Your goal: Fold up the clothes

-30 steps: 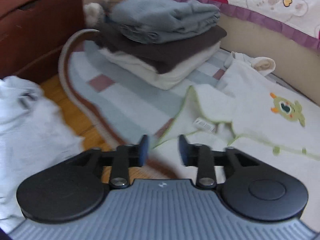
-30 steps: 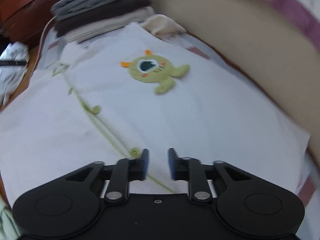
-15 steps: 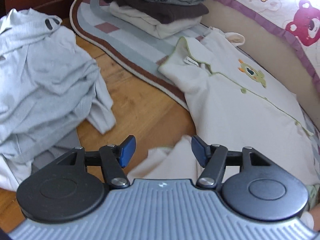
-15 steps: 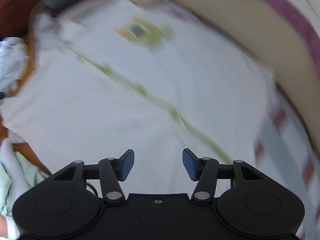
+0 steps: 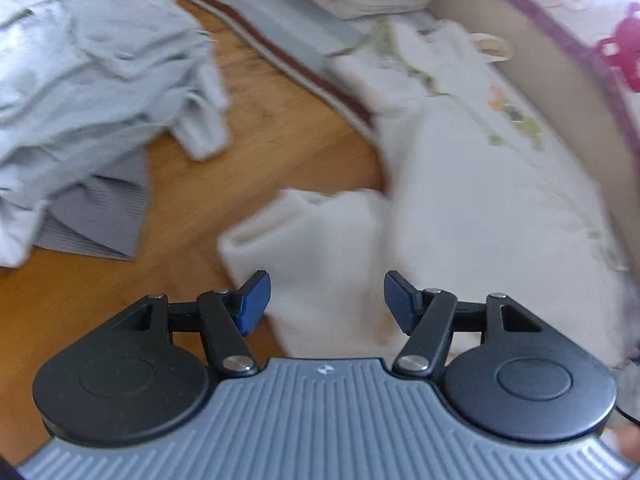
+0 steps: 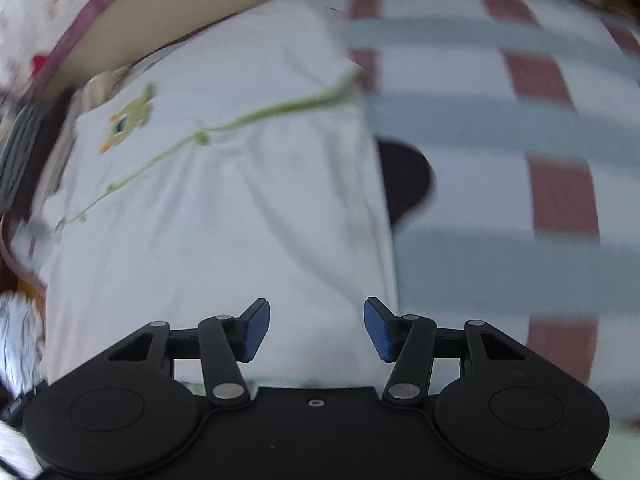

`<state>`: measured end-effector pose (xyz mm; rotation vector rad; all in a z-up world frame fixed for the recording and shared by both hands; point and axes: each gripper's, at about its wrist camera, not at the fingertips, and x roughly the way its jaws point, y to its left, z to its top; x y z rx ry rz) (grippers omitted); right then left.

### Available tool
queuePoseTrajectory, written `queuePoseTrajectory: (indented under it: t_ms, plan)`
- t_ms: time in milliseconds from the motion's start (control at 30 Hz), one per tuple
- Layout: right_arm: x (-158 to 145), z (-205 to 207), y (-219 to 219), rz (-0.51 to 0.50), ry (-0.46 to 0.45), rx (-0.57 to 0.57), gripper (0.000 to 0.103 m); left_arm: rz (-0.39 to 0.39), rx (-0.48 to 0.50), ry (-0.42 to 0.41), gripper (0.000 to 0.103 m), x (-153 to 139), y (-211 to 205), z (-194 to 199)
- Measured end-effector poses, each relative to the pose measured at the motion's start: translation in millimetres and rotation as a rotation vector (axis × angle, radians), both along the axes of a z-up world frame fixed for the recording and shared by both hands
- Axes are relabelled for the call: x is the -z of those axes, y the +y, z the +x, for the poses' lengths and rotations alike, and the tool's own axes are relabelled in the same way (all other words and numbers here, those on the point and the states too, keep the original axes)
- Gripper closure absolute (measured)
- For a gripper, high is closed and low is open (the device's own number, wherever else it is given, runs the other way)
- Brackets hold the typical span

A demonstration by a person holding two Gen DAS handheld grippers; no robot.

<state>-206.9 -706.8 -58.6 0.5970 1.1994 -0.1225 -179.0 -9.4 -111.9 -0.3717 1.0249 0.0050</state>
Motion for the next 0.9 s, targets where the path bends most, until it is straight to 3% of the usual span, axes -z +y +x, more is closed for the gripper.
queuePoseTrajectory:
  t_ms: [100,233,400,567,600,633,667,700,733,767,833,900]
  plan:
    - [18.8,-25.4,-2.5,0.016,-0.017,0.108,0.044,0.099,-0.051,0.005,0.033,0.7,1.1,2.9]
    - [43.4,-42.4,-9.6,0.11,-0.048,0.229,0.042,0.045,-0.081,0.019,0.032,5.4,5.3,4.6]
    - [59.5,-48.2,-6.6,0.205,-0.125,0.282,0.038,0.015,-0.015,0.026,0.03,16.9,-0.4,7.1]
    - [64.6,-52.4,-3.6,0.227,-0.205,0.329,0.033,0.006,-0.034,-0.043,0.015,21.4,-8.5,14.4]
    - [65.9,-53.3,-3.0,0.229,-0.221,0.344,0.033,0.006,-0.027,-0.057,0.019,21.0,-11.8,16.3]
    - [66.7,-55.5,-0.8,0.226,-0.239,0.357,0.033,0.006,-0.019,-0.071,0.052,20.7,-15.0,18.3]
    - [66.6,-56.6,1.2,0.209,-0.253,0.35,0.04,0.011,-0.011,-0.089,0.082,19.0,-18.5,19.7]
    - [65.1,-55.7,5.3,0.167,-0.26,0.317,0.053,0.028,0.001,-0.117,0.093,12.6,-22.8,19.3]
    - [62.0,-53.7,10.6,0.119,-0.265,0.278,0.089,0.046,0.012,-0.145,0.094,6.2,-27.0,18.8]
    - [58.5,-51.6,15.7,0.071,-0.271,0.242,0.088,0.073,0.028,-0.184,0.094,-2.0,-31.9,17.4]
    - [45.7,-51.8,20.2,0.028,-0.329,0.232,0.09,0.201,0.084,-0.312,0.094,-30.9,-45.5,10.2]
    - [28.1,-45.4,24.0,-0.026,-0.384,0.206,0.097,0.246,0.098,-0.396,0.094,-55.8,-49.7,8.0]
